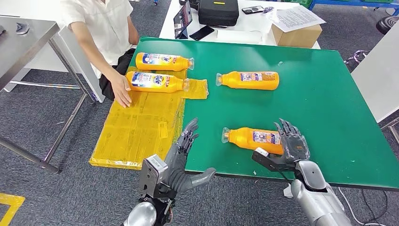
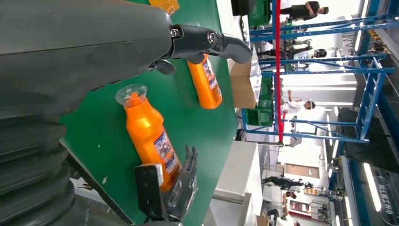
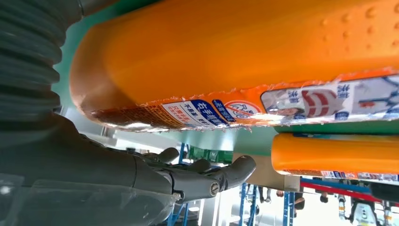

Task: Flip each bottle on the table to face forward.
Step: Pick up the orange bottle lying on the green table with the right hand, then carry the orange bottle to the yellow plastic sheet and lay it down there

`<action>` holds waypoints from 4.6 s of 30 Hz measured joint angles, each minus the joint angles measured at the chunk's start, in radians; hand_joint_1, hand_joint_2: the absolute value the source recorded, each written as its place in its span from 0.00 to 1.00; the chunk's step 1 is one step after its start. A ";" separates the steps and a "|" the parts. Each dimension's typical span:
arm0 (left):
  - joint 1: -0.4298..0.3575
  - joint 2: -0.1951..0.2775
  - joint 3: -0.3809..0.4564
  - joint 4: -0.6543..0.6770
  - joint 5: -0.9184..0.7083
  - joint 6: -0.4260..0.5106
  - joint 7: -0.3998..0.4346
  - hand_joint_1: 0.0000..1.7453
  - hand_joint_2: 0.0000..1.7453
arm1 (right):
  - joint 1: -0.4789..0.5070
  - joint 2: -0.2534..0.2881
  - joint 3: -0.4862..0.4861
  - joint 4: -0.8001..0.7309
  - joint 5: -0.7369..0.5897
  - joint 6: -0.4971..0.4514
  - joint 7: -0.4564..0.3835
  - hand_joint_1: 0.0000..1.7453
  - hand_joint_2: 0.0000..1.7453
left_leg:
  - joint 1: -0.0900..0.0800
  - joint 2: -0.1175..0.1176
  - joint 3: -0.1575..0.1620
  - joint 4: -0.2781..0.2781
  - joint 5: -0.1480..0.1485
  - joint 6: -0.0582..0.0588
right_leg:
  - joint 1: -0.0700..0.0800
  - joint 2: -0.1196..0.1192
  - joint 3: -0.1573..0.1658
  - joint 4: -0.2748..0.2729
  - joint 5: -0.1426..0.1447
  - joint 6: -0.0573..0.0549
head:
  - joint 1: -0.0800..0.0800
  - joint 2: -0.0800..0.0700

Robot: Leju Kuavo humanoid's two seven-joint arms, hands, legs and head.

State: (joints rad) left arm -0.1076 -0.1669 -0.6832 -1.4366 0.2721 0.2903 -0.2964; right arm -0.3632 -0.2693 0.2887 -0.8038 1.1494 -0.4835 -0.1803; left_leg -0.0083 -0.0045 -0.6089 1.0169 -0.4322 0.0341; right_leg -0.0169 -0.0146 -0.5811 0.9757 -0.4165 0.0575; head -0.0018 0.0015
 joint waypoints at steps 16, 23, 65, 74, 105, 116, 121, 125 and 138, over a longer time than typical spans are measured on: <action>0.002 0.001 0.000 0.000 -0.018 -0.018 0.036 0.00 1.00 | -0.045 -0.027 0.056 0.011 -0.033 0.104 0.027 0.00 1.00 | 0.000 0.000 0.000 0.000 0.000 0.000 | 0.000 0.000 0.000 0.000 0.000 0.000 | 0.000 0.000; 0.017 0.001 0.001 -0.003 -0.020 -0.049 0.077 0.00 1.00 | -0.093 -0.042 0.088 0.011 -0.073 0.277 0.108 0.73 1.00 | 0.000 0.000 0.002 0.000 0.000 0.000 | 0.000 0.000 0.002 0.000 0.000 0.000 | 0.000 0.000; 0.062 -0.024 0.091 0.102 0.276 0.089 -0.030 0.00 1.00 | 0.066 -0.102 0.101 -0.358 -0.777 0.626 -0.178 1.00 1.00 | 0.001 -0.001 0.001 0.000 0.000 0.000 | 0.001 0.000 0.001 0.000 0.000 0.000 | 0.000 0.000; 0.058 -0.021 0.074 0.107 0.272 0.046 -0.038 0.00 1.00 | 0.091 -0.008 0.119 -0.457 -0.820 0.546 -0.235 1.00 1.00 | 0.001 0.000 0.000 0.000 0.000 0.000 | 0.001 0.000 -0.001 0.000 0.000 0.000 | 0.000 0.000; -0.022 -0.043 0.084 0.113 0.403 -0.016 0.010 0.98 1.00 | 0.057 0.179 0.331 -0.459 -0.888 0.619 -0.233 0.86 1.00 | 0.002 0.000 -0.001 0.000 0.001 0.000 | 0.002 0.000 -0.001 0.000 0.000 0.000 | 0.000 0.000; -0.031 -0.044 0.125 0.112 0.423 -0.009 -0.039 1.00 1.00 | 0.043 0.210 0.388 -0.436 -0.972 0.630 -0.240 0.00 1.00 | 0.001 0.000 -0.002 0.000 0.001 0.000 | 0.001 0.000 -0.002 0.000 0.000 0.000 | 0.000 0.000; -0.032 -0.044 0.144 0.106 0.414 0.004 -0.060 1.00 1.00 | 0.057 0.227 0.399 -0.445 -0.987 0.622 -0.251 0.00 1.00 | 0.002 0.000 -0.002 0.000 0.001 0.000 | 0.001 0.000 -0.003 0.000 0.000 0.000 | 0.000 0.000; -0.032 -0.044 0.152 0.105 0.412 0.004 -0.062 1.00 1.00 | 0.060 0.231 0.400 -0.447 -0.988 0.621 -0.253 0.00 1.00 | 0.002 0.001 -0.002 0.000 0.001 0.000 | 0.001 0.000 -0.003 0.001 0.000 0.000 | 0.000 0.000; -0.024 -0.044 0.206 0.075 0.377 0.113 -0.108 1.00 1.00 | 0.127 0.248 0.409 -0.496 -0.836 0.429 -0.279 0.00 0.75 | 0.002 0.001 -0.003 0.000 0.000 -0.001 | 0.002 0.000 -0.005 0.000 0.000 0.000 | 0.000 0.000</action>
State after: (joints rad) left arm -0.1314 -0.2112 -0.4771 -1.3615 0.6488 0.4036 -0.4043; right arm -0.2360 -0.0217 0.6973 -1.3000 0.3129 -0.0549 -0.4594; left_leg -0.0066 -0.0038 -0.6120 1.0167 -0.4318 0.0335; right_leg -0.0153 -0.0142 -0.5858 0.9762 -0.4165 0.0573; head -0.0017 0.0015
